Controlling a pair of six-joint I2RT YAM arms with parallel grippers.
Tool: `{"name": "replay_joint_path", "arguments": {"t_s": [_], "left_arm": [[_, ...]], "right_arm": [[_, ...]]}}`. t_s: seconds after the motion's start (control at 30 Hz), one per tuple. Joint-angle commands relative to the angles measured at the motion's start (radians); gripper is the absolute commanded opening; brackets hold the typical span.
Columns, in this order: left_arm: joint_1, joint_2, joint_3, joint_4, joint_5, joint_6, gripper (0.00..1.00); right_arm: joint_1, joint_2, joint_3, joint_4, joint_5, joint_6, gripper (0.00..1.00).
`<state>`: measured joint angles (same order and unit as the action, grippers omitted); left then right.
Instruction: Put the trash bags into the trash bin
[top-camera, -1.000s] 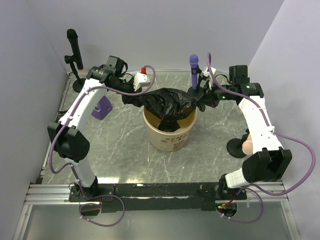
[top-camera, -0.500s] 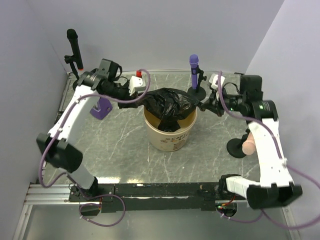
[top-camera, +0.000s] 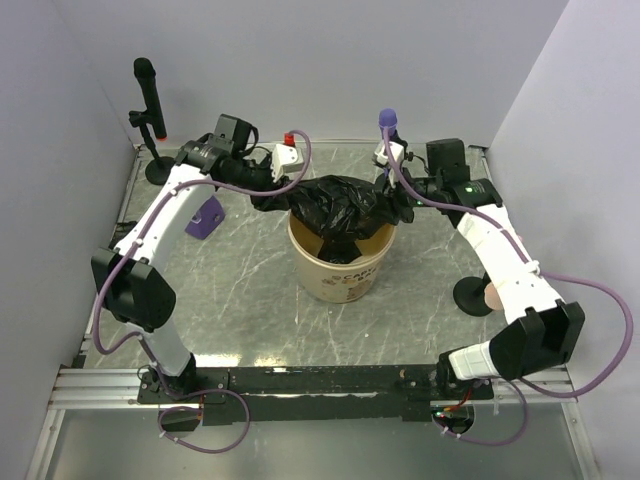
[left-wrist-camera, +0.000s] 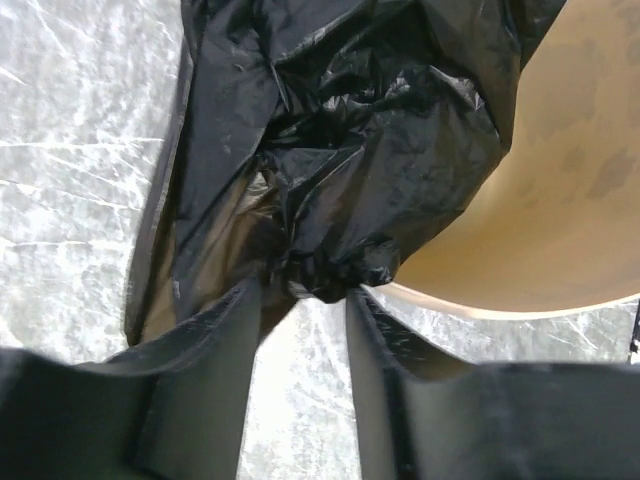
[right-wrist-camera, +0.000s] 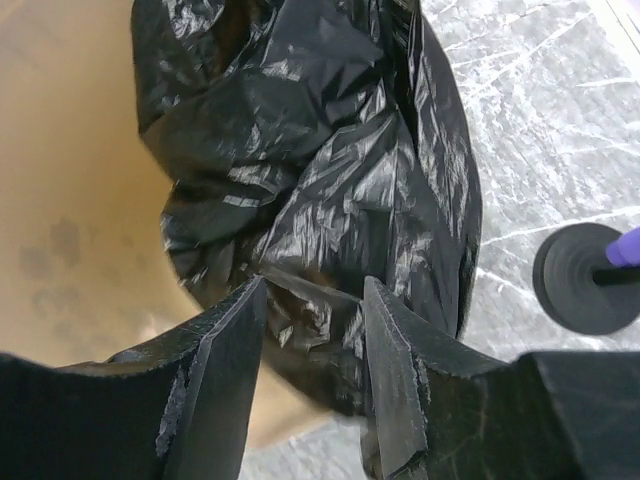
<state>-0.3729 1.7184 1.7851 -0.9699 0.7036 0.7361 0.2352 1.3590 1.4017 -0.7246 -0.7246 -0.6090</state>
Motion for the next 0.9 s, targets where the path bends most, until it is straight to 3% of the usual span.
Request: {"name": "replay_joint_path", "arguments": {"t_s": [0.0,0.23,0.57,0.87], "left_arm": [[-0.023,-0.008,0.025,-0.006,0.01,0.003,0.37],[-0.027,-0.052,-0.042,0.057,-0.003,-0.01,0.23],[-0.027,-0.056,-0.024,0.079,-0.009,-0.026,0.23],[-0.027,-0.059,-0.024,0.091,-0.012,-0.038,0.21]], "right_arm": [[0.019,0.011,0.052,0.108,0.044,0.061,0.51],[0.036,0.054,0.089,0.14,0.094,0.043,0.49],[0.108,0.074,0.068,0.117,0.148,-0.066,0.5],[0.162,0.081,0.029,0.228,0.356,-0.077,0.43]]}}
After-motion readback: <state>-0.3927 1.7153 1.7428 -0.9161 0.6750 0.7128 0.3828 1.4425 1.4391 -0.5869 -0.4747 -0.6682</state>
